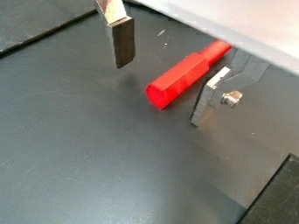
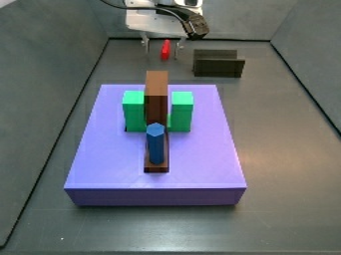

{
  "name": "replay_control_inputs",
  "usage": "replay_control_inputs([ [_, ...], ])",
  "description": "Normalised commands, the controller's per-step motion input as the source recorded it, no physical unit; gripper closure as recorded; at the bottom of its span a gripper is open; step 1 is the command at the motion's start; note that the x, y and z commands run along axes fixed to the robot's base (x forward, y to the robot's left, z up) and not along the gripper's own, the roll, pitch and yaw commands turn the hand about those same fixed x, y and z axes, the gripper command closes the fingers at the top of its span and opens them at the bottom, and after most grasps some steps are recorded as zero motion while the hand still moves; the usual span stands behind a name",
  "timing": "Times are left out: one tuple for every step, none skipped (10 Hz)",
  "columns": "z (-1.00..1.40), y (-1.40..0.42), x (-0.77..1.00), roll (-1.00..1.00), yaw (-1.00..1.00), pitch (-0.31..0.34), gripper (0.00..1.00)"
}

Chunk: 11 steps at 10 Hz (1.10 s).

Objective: Pick up the red object. Move up. Place the red object on the fixture. Regrasp the red object. Move to above the board. Insert the red object.
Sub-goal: Pick up the red object.

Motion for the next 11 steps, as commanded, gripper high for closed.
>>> replay_control_inputs([
  [0.00,0.00,0.00,0.00,0.00,0.000,1.00],
  [0.00,0.00,0.00,0.00,0.00,0.000,1.00],
  [0.00,0.00,0.00,0.00,0.00,0.000,1.00],
  [0.00,0.00,0.00,0.00,0.00,0.000,1.00],
  [0.00,0.00,0.00,0.00,0.00,0.000,1.00],
  [0.00,0.00,0.00,0.00,0.00,0.000,1.00],
  [0.00,0.00,0.00,0.00,0.00,0.000,1.00],
  [0.00,0.00,0.00,0.00,0.00,0.000,1.00],
  [0.00,0.00,0.00,0.00,0.00,0.000,1.00],
  [0.00,0.00,0.00,0.00,0.00,0.000,1.00],
  [0.00,0.00,0.00,0.00,0.00,0.000,1.00],
])
